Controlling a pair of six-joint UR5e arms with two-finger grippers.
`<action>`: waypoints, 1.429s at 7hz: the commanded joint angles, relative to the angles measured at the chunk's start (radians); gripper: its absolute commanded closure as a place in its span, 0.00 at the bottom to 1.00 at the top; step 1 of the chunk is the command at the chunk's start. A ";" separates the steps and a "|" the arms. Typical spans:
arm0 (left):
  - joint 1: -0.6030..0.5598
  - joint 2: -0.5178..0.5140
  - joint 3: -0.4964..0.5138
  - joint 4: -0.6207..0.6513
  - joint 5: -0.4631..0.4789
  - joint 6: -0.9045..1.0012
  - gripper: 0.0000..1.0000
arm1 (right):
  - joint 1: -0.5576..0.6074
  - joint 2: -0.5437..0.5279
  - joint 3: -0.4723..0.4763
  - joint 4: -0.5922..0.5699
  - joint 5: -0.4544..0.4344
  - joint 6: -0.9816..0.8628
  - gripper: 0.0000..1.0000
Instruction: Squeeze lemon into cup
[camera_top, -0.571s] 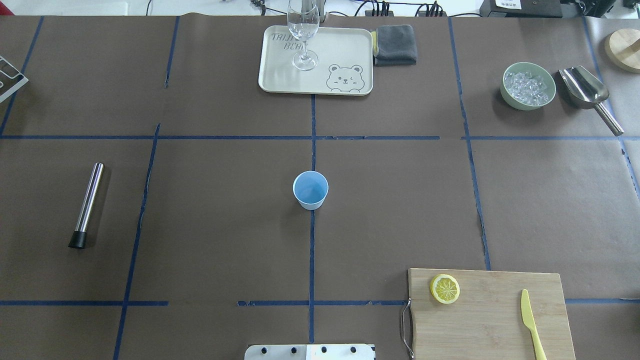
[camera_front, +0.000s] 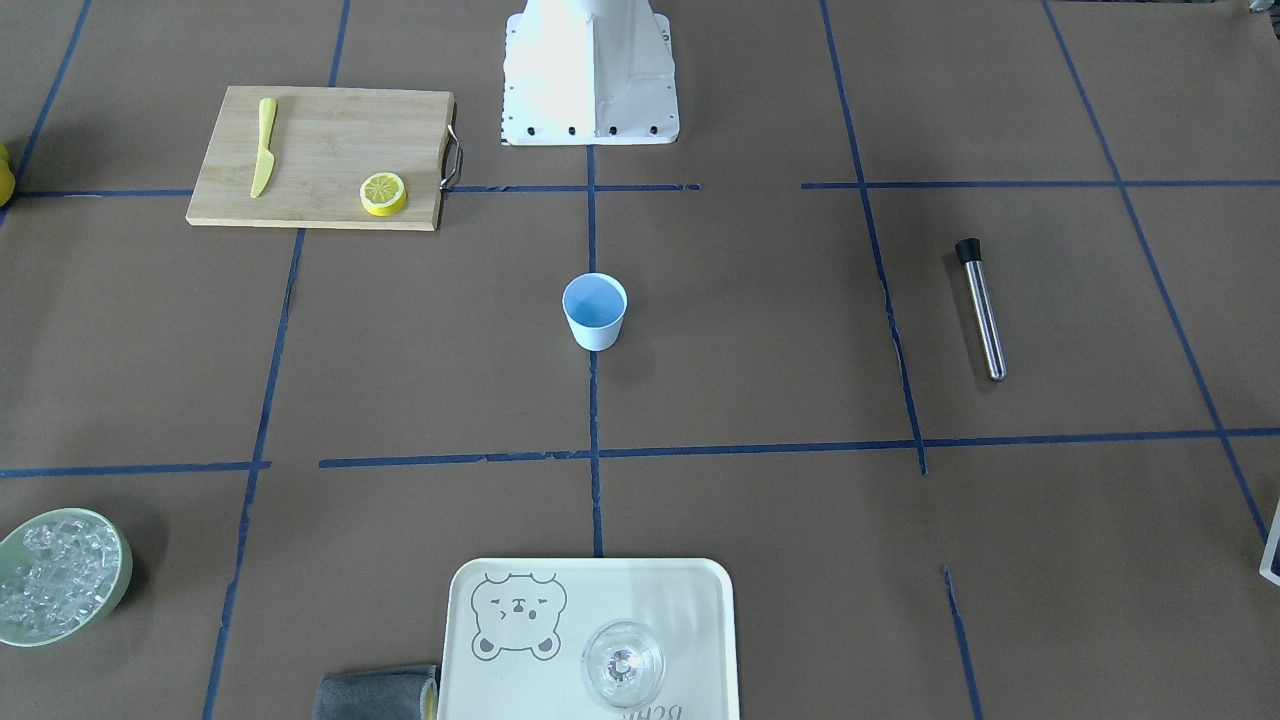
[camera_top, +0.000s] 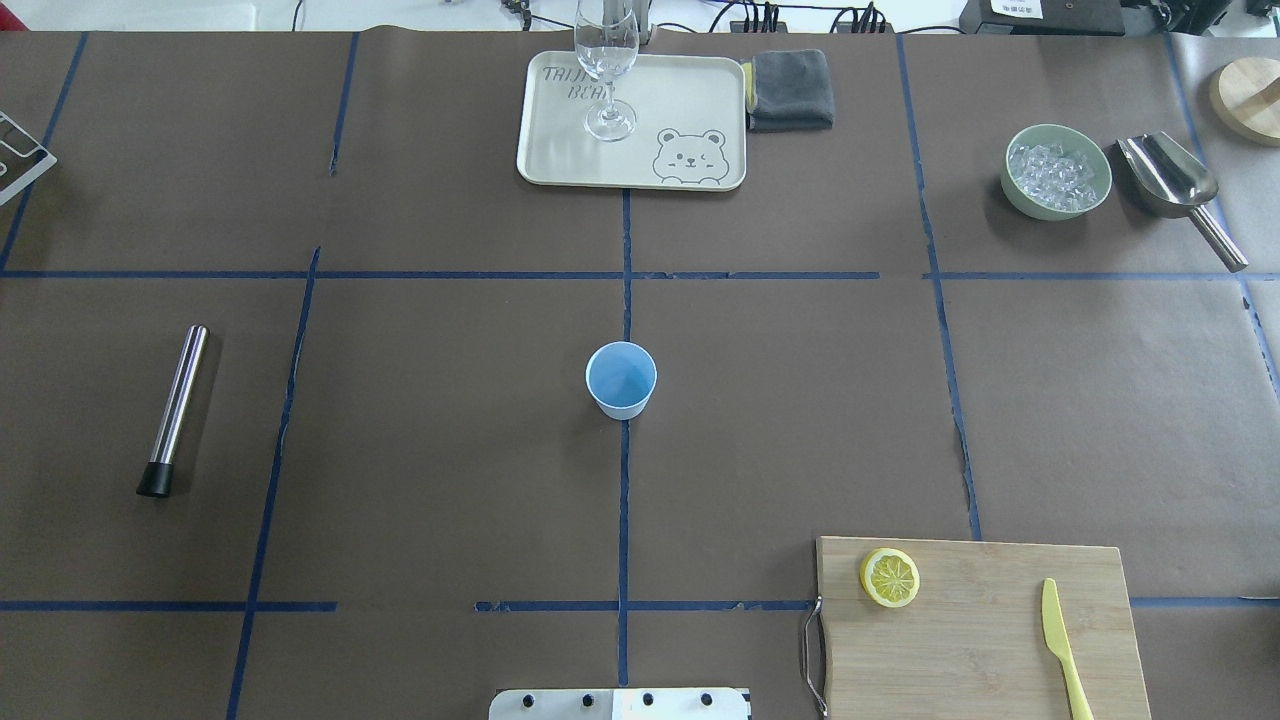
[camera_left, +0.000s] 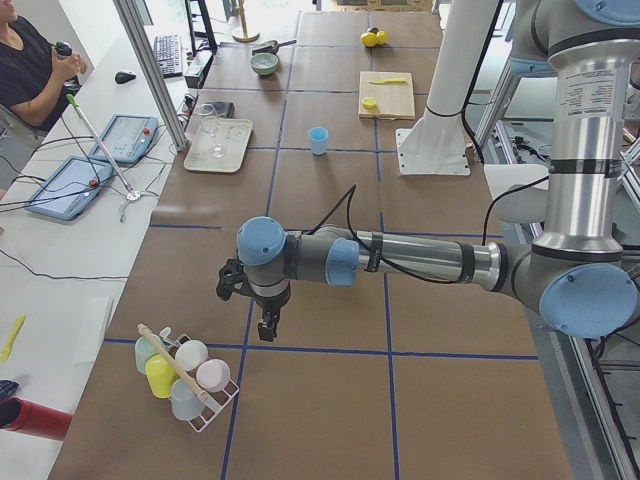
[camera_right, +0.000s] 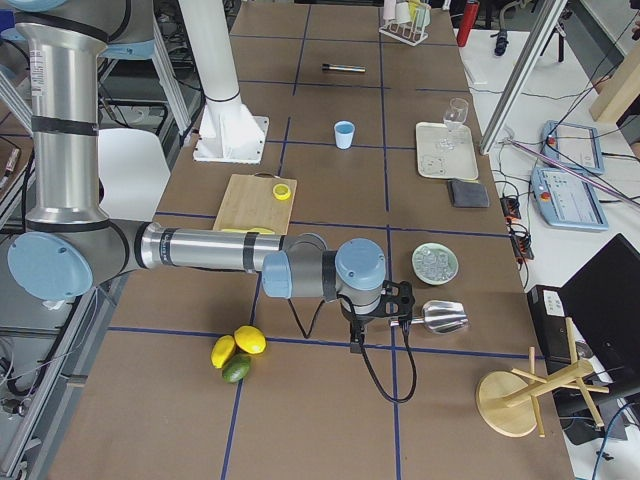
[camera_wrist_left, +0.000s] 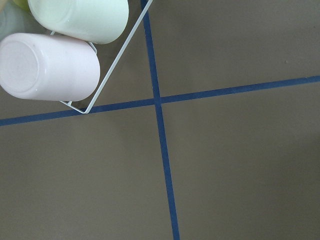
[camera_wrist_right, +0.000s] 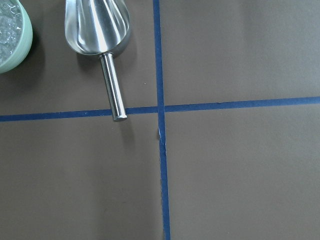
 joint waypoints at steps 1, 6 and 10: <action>0.000 0.000 -0.023 0.002 0.000 -0.005 0.00 | -0.046 0.049 0.002 -0.009 -0.001 0.013 0.00; 0.000 0.000 -0.031 0.000 0.000 -0.007 0.00 | -0.198 0.133 -0.007 0.106 0.033 0.195 0.00; -0.002 0.000 -0.035 0.000 -0.002 -0.008 0.00 | -0.454 0.040 0.301 0.228 -0.139 0.666 0.00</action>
